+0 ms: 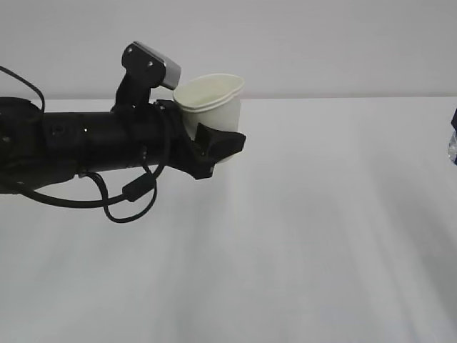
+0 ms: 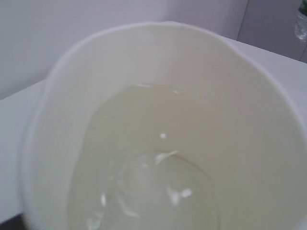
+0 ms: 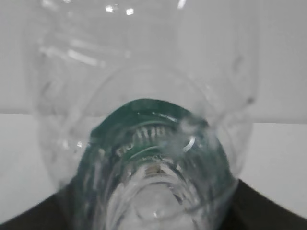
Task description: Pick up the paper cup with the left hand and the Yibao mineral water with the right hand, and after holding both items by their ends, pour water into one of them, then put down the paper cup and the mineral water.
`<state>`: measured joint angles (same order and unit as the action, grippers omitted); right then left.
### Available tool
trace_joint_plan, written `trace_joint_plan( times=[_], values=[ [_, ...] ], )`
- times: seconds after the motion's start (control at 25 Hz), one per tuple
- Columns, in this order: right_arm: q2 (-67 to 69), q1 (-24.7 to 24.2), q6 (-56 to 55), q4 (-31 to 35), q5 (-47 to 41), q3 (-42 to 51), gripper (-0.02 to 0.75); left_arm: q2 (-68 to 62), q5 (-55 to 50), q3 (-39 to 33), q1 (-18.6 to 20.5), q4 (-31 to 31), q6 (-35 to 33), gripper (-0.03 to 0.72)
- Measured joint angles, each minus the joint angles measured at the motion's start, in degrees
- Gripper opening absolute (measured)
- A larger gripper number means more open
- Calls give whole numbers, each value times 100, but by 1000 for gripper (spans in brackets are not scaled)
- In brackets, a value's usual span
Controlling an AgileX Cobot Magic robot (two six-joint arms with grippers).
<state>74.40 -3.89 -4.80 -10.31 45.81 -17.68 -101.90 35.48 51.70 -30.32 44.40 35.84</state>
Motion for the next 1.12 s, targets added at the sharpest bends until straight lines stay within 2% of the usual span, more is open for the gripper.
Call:
trace_joint_plan(
  times=[0.36,0.56,0.8,1.12],
  values=[
    [0,0,0,0,0,0,390,0,0,0,636,-209,0,414],
    [0,0,0,0,0,0,390,0,0,0,916,-614,0,414],
    [0,0,0,0,0,0,390,0,0,0,1087,-1008,0,414],
    [0,0,0,0,0,0,390,0,-5,0,1254,-1035,-104,414]
  ],
)
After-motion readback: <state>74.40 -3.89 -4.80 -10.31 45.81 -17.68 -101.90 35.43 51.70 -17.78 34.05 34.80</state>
